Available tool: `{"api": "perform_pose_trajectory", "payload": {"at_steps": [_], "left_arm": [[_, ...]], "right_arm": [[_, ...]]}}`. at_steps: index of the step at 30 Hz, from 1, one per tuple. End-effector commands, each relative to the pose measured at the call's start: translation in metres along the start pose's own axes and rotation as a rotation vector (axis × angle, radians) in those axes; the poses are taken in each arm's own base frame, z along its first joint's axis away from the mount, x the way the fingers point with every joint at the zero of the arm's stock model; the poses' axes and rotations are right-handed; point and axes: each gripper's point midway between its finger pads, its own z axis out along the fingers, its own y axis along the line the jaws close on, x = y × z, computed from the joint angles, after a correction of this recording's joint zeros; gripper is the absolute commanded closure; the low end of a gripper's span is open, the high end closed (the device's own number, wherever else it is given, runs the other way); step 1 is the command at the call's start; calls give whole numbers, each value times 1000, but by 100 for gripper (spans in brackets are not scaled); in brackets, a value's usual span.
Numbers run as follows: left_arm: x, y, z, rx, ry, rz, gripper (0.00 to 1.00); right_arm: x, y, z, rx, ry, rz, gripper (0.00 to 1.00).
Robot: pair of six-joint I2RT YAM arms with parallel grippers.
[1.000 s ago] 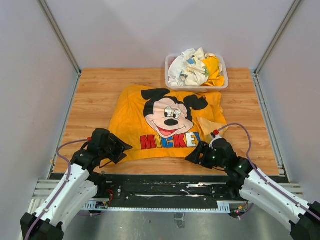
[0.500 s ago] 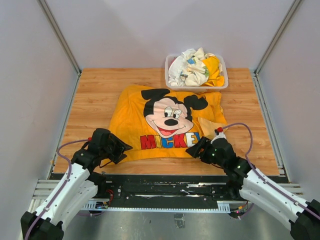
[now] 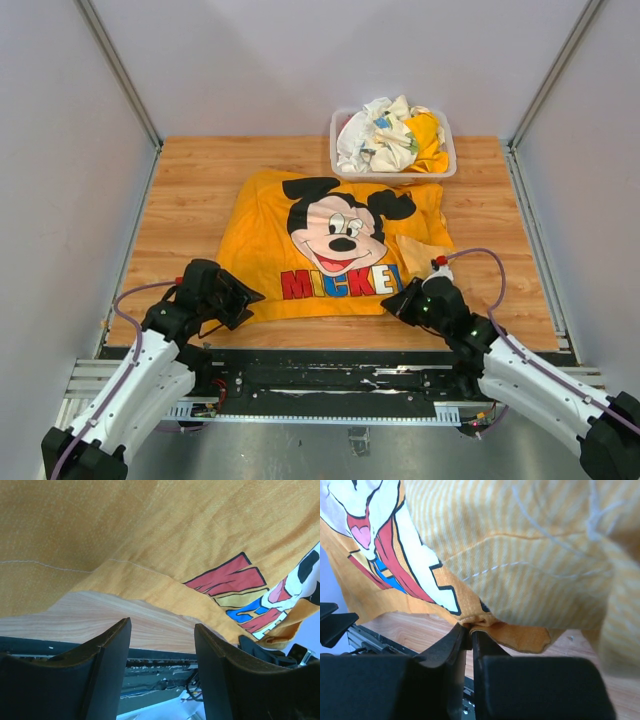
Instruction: Put the pillow into the pillowcase
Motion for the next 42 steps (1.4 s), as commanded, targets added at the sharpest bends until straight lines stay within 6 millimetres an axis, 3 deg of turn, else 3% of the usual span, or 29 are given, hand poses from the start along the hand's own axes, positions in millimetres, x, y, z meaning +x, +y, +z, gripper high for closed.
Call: {"api": "perform_pose_trajectory", "payload": {"at_steps": [1, 9, 18, 24, 32, 42], "left_arm": [[2, 0, -3, 11, -1, -12, 42], [4, 3, -11, 30, -9, -66, 42], [21, 34, 9, -10, 55, -99, 40], [24, 27, 22, 34, 61, -118, 37], [25, 32, 33, -19, 26, -78, 37], [-1, 15, 35, 17, -126, -129, 36]], "right_arm": [[-11, 13, -8, -22, -39, -34, 98], [-45, 57, -38, -95, -104, -105, 99], [-42, 81, -25, -141, -48, -119, 99], [-51, 102, -23, -170, -47, -131, 99], [-66, 139, -27, -241, -53, -161, 99], [-82, 171, -45, -307, -71, -190, 99]]}}
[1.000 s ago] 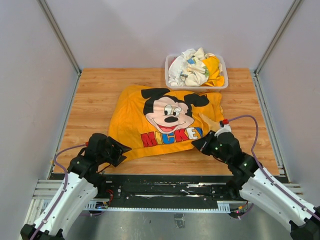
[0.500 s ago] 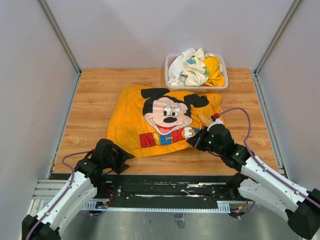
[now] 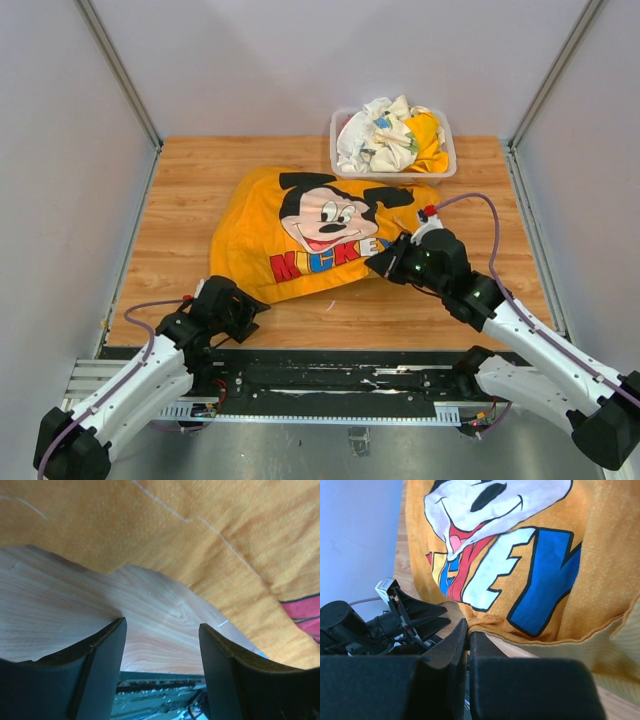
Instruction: Put the pillow into the pillowcase
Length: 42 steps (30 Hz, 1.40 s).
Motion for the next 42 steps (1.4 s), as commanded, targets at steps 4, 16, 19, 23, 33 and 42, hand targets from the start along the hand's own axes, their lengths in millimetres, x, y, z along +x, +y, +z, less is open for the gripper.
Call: {"api": "perform_pose_trajectory", "payload": {"at_steps": [4, 16, 19, 23, 33, 42], "left_arm": [[-28, -29, 2, 98, -165, -73, 36], [-10, -62, 12, 62, -166, 148, 36], [-3, -74, 10, 109, -164, 162, 36], [-1, -77, 10, 71, -204, 255, 36], [6, -65, 2, -91, -289, 605, 36], [19, -40, 3, 1, -194, 355, 36]], "right_arm": [[-28, 50, -17, -140, -58, -52, 99], [-20, 39, -14, -117, -47, -47, 99], [-17, 35, -13, -112, -44, -45, 99], [-15, 34, -11, -112, -34, -47, 99], [-12, 30, -7, -99, -24, -49, 99], [-14, 31, -9, -103, -31, -58, 99]]}}
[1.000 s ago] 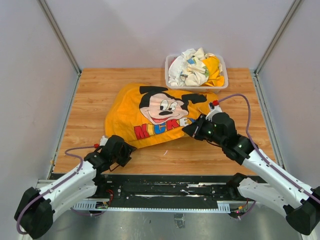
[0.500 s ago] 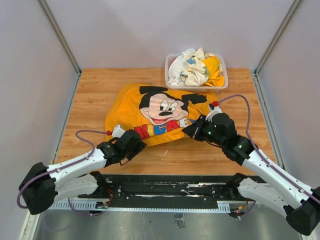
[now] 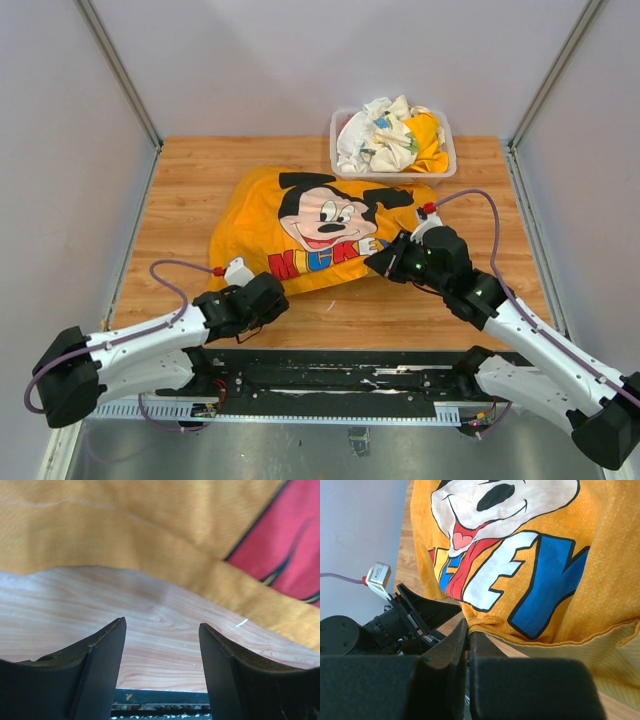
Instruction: Put the pillow into the pillowcase
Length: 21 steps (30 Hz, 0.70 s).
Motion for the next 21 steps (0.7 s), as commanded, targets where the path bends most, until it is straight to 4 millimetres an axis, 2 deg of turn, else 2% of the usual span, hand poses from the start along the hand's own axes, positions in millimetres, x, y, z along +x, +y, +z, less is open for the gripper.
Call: {"api": "perform_pose_trajectory", "payload": {"at_steps": [1, 5, 9, 14, 21], "left_arm": [[2, 15, -5, 6, -9, -161, 36], [-6, 33, -20, -37, -28, -258, 36], [2, 52, -27, -76, 12, -388, 36], [3, 71, -25, -93, -5, -518, 36], [-13, 87, -17, -121, -132, -598, 35]], "right_arm": [[-9, 20, -3, -80, -39, -38, 99], [-8, 18, -4, -79, -36, -41, 99], [-9, 17, -6, -83, -46, -39, 99], [-9, 13, -10, -87, -55, -47, 99], [-11, 7, -17, -93, -62, -55, 99]]}}
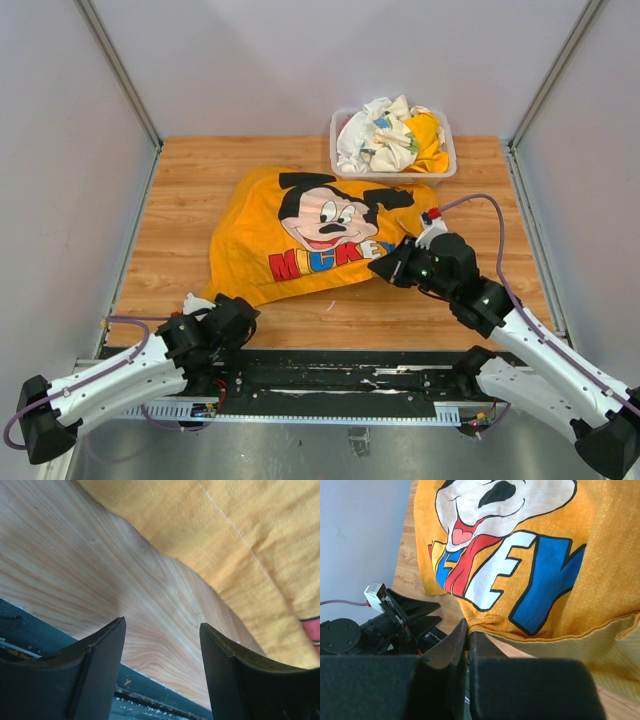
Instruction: Put the pillow into the pillowcase
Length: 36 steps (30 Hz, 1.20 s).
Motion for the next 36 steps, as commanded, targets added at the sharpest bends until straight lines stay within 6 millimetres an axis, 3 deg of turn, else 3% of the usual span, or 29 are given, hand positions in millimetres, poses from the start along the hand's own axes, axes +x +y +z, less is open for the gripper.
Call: {"api": "perform_pose_trajectory", "payload": {"at_steps": [1, 11, 18, 24, 30, 36], "left_arm": [[-25, 6, 7, -9, -138, -88, 34], [-44, 15, 30, 54, -265, -181, 32], [-49, 4, 48, 183, -326, -212, 29], [-54, 8, 56, 206, -368, -215, 30], [-63, 12, 58, 229, -410, -220, 43], [-62, 13, 58, 223, -407, -207, 67]], "right_arm": [[-15, 11, -7, -67, -53, -28, 99], [-14, 0, -9, -52, -35, -31, 99], [-8, -3, -5, -53, -6, -33, 99], [-6, -6, -4, -43, 7, -38, 99], [-2, -9, 0, -37, 24, -28, 99], [-1, -9, 0, -37, 25, -25, 99]]}}
